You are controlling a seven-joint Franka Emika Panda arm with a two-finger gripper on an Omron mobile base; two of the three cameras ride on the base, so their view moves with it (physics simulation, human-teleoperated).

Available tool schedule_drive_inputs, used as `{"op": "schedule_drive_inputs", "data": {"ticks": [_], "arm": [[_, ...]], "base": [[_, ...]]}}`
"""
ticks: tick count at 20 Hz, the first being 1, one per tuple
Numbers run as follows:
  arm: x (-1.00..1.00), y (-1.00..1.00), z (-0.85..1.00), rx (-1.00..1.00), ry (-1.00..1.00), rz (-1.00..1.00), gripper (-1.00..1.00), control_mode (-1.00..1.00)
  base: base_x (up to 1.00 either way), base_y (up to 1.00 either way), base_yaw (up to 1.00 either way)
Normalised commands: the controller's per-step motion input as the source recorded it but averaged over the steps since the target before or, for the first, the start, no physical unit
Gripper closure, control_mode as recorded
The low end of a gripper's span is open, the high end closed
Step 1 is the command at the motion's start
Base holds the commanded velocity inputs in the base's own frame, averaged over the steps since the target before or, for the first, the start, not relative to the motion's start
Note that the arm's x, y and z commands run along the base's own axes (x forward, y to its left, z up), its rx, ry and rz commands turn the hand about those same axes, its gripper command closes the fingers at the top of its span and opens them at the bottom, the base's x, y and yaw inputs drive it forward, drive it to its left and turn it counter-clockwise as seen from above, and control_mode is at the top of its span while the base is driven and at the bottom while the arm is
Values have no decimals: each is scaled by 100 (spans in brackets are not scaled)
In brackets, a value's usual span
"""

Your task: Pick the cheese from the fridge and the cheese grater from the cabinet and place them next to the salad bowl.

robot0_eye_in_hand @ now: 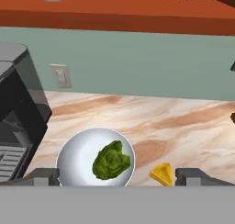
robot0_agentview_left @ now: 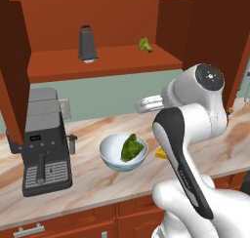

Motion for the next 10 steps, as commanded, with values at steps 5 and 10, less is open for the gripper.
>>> {"op": "schedule_drive_inputs", "data": {"ticks": [5, 10], "arm": [[-19, 25, 77, 5, -14, 0, -100, -100], [-2, 25, 79, 5, -8, 0, -100, -100]], "base": [[0, 0, 0], [0, 0, 0]]}}
